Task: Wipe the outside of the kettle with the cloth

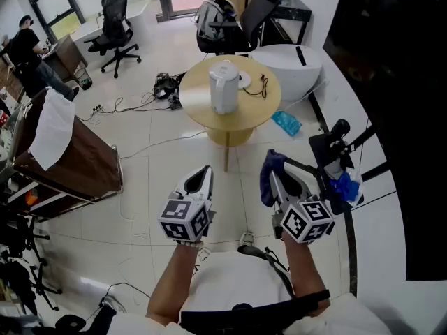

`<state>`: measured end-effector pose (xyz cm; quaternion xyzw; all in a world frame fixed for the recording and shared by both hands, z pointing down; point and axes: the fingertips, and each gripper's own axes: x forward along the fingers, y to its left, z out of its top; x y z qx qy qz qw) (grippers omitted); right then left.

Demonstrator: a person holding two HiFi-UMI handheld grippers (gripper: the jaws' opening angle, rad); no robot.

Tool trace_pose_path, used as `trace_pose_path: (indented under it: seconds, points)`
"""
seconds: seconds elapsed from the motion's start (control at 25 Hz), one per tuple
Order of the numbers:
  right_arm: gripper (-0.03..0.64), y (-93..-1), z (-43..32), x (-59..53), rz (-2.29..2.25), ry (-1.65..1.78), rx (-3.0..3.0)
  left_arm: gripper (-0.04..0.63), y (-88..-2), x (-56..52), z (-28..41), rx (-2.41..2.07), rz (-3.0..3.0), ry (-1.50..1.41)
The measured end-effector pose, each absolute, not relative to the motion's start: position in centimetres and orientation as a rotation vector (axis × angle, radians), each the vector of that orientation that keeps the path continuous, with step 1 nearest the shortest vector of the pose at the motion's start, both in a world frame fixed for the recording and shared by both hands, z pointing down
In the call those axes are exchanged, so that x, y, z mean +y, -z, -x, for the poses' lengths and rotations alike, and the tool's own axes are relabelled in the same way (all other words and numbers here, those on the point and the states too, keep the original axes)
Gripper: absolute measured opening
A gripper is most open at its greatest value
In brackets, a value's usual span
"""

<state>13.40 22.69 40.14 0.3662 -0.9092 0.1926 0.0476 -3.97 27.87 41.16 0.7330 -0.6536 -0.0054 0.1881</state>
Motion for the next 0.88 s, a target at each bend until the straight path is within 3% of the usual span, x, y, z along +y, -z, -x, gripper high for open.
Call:
trace_pose_path:
  seconds: [0.6,0.88]
  points:
    - [0.084,-42.3,-15.7,16.4,-1.02,-0.686,-2.77,0.022,-43.5,21.6,3.2,-1.948,-1.94,-0.074]
    - [0.083,-43.8,-12.5,11.4,-1.027,-0.743,-2.745,0.177,-45.7,13.9,8.2,-1.963,-1.916,-0.097]
